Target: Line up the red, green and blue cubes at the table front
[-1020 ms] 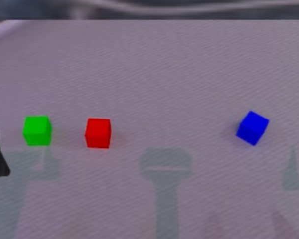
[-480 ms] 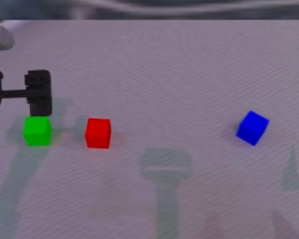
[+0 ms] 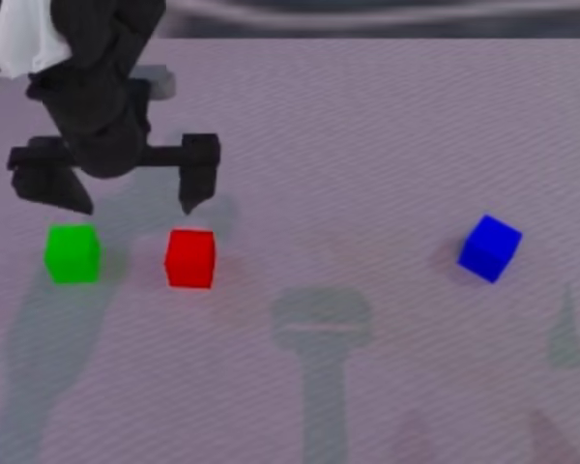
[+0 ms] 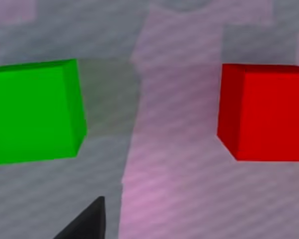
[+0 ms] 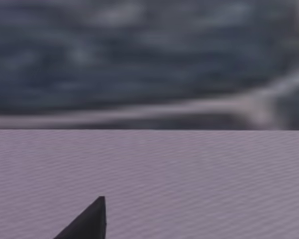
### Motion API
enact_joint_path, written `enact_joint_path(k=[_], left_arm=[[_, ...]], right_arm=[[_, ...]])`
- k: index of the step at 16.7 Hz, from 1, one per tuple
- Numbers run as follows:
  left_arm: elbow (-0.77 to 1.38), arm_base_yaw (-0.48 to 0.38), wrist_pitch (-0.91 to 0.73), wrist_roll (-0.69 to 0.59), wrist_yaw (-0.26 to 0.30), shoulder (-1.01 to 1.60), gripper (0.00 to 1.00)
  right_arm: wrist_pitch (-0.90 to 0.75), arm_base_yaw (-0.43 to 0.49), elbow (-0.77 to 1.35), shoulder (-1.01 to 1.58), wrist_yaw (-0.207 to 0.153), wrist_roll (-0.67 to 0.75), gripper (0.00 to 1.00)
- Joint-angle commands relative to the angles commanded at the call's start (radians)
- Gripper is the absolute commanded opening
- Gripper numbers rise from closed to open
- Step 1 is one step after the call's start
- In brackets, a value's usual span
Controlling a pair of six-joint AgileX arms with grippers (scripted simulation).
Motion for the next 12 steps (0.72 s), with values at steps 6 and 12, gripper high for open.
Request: enact_joint_path(k=[6, 12], left_arm=[[0.223, -0.051, -0.127, -0.042, 0.003, 0.248, 1.0], [0.225, -0.048, -0.126, -0.042, 0.003, 0.253, 1.0]], right_arm=[[0.0, 0.0, 0.0, 0.0, 0.0, 0.0, 1.0], [0.0, 0.0, 0.0, 0.0, 0.0, 0.0, 1.0]])
